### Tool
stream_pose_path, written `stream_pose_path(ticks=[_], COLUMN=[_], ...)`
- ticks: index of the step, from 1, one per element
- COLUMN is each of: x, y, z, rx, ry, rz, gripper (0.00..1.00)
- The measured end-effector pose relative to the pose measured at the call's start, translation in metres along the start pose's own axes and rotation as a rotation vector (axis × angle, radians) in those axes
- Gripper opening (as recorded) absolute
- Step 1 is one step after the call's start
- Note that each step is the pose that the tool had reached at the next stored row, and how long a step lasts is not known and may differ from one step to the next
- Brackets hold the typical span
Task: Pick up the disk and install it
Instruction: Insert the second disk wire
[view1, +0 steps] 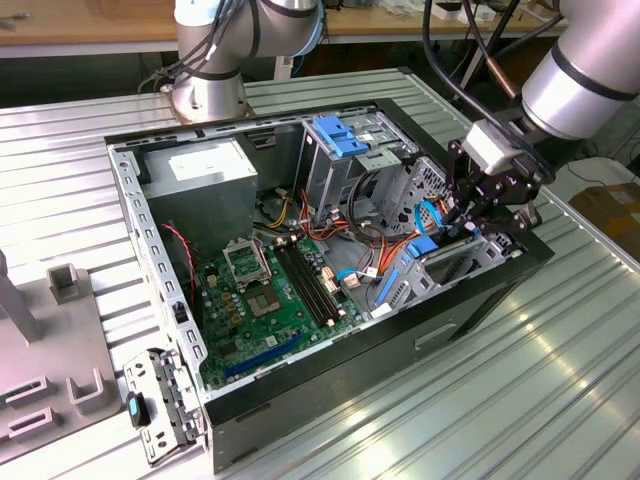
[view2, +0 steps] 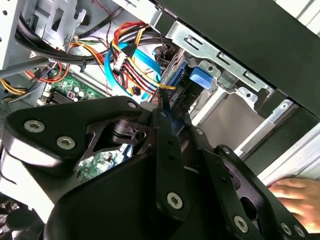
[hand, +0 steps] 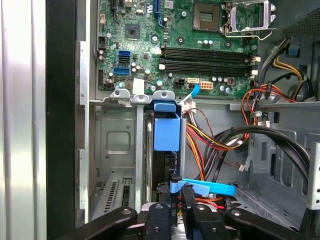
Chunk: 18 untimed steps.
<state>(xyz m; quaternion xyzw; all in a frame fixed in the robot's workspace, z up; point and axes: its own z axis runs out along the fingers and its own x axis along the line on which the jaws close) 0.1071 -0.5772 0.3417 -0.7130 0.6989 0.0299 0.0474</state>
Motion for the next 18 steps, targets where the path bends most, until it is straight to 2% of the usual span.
stream_pose_path(ticks=[2, 4, 5, 7, 18], x=[-0.0006, -0.0015, -0.0015, -0.0015, -0.0015], y=[-0.0001, -0.0004, -0.0004, -0.0004, -0.0004], z=[-0.0046, -0.0131, -0.0134, -0.0135, -0.0139], rx=[0.0000, 0.0006, 0.0009, 0.0009, 0.0009], ry=[0.0010, 0.0008, 0.0005, 0.0006, 0.0007], rz=[0.000, 0.000, 0.000, 0.000, 0.000], gripper=[0.23, 0.23, 0.22, 0.11, 0.11])
